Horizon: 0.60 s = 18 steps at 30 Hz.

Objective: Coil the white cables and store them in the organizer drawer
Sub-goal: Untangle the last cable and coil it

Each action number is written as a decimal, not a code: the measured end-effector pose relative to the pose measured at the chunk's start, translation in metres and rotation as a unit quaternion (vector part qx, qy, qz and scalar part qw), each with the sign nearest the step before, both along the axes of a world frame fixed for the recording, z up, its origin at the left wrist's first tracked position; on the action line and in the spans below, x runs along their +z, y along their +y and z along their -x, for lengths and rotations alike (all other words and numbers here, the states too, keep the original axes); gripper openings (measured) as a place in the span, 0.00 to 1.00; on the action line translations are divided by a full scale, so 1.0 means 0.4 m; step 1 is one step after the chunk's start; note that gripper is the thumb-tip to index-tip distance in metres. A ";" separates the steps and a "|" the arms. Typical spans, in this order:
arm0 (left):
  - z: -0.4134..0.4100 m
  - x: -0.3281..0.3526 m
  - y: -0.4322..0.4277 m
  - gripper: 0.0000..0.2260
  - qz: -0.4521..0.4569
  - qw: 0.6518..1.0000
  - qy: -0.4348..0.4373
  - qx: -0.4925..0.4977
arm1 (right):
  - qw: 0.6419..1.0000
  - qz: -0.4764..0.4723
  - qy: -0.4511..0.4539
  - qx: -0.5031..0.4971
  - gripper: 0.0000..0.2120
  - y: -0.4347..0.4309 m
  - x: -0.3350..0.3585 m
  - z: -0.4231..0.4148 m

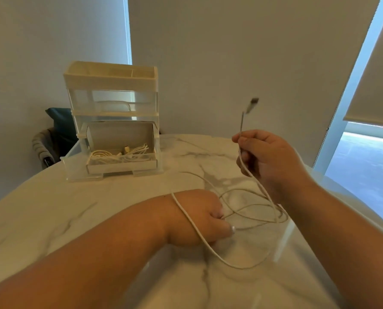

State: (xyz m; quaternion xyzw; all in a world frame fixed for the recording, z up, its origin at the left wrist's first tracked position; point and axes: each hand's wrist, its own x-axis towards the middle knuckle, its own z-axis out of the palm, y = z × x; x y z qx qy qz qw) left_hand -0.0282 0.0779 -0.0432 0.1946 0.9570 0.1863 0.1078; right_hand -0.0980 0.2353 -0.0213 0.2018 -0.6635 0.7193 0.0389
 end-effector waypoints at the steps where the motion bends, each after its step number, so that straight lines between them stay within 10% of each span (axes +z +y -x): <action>1: -0.013 0.010 0.005 0.20 -0.001 1.000 -0.005 -0.007 | 0.997 0.039 -0.062 -0.007 0.07 0.002 -0.005 0.018; 6: -0.043 0.018 0.028 0.19 0.005 0.999 -0.040 -0.036 | 0.939 0.215 -0.264 -0.043 0.08 0.019 -0.040 0.101; 10: -0.048 0.032 0.013 0.17 -0.139 0.988 -0.048 -0.052 | 0.956 0.015 -0.291 -0.015 0.10 0.019 -0.087 0.114; 14: -0.035 0.042 -0.023 0.20 -0.349 0.936 -0.040 0.001 | 0.961 -0.224 -0.164 -0.007 0.19 0.021 -0.075 0.094; 18: -0.008 0.045 -0.059 0.22 -0.542 0.835 -0.090 0.035 | 0.986 -0.059 -0.062 0.142 0.29 0.059 -0.010 0.085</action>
